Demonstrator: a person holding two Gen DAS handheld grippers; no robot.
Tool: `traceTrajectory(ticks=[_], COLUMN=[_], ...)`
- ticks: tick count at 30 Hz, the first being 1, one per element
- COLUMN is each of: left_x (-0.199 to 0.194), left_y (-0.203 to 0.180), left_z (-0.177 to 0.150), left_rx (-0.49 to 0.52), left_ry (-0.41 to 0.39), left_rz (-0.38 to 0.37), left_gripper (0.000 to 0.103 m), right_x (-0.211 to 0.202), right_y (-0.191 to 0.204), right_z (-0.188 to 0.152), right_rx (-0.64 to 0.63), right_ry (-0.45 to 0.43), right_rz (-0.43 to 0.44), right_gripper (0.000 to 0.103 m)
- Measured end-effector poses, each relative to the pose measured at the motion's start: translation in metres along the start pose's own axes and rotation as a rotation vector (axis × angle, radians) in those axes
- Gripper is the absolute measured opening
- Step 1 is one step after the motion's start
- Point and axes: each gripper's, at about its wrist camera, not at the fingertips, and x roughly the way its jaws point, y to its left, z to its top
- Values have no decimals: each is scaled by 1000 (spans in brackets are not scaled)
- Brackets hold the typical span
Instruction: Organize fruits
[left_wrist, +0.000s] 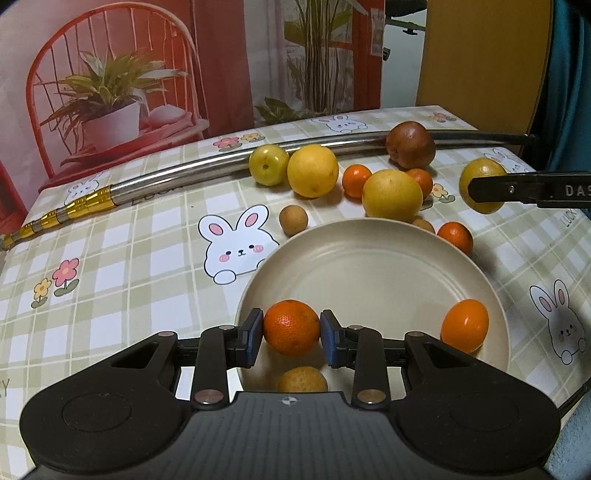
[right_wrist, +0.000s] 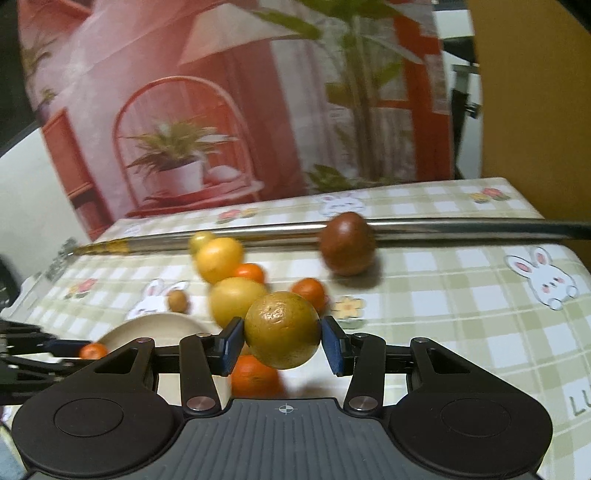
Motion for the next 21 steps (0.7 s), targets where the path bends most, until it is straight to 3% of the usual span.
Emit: traceTrajectory(ticks=[9,21], left_x=[3,5], left_y=[1,5], left_z=[-4,-4], left_rx=[7,-24], left_ry=[28,32], left_rz=[6,-5], left_gripper=[35,36], right_x=[6,32], right_y=[42,61], right_z=[-2,-6], right_rx=[-84,-195], right_ry=[66,211], right_rz=[84,144], right_gripper=[42,42])
